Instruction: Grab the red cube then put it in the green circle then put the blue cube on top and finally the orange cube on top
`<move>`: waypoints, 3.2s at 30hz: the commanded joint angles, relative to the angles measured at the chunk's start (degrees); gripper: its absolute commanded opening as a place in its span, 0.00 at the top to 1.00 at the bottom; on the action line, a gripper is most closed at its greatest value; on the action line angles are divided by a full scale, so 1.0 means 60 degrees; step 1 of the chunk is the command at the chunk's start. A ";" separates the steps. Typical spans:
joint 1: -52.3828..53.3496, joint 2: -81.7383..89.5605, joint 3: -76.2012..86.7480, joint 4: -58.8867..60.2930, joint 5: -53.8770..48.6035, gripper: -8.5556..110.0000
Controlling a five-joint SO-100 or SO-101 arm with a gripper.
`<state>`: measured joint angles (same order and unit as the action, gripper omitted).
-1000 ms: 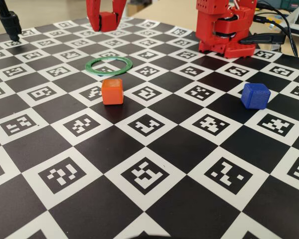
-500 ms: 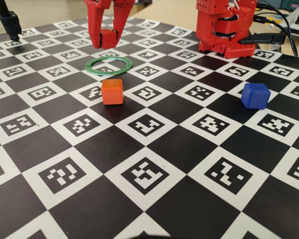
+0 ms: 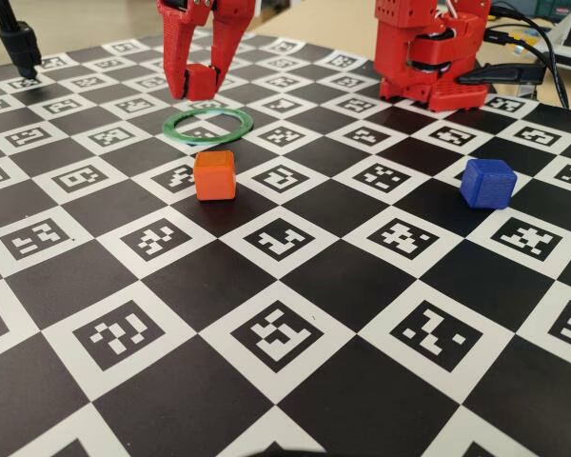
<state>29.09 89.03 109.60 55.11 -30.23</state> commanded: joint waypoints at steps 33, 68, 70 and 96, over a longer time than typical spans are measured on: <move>-0.0059 -0.1084 -0.0293 -0.0513 0.0059 0.89; 0.0176 -0.0688 -0.0527 -0.0264 0.0425 0.47; 0.0146 -0.0571 -0.0776 0.0059 0.0425 0.47; -0.0454 0.1055 -0.3105 0.4526 0.1699 0.48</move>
<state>28.56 88.95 95.71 80.16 -21.01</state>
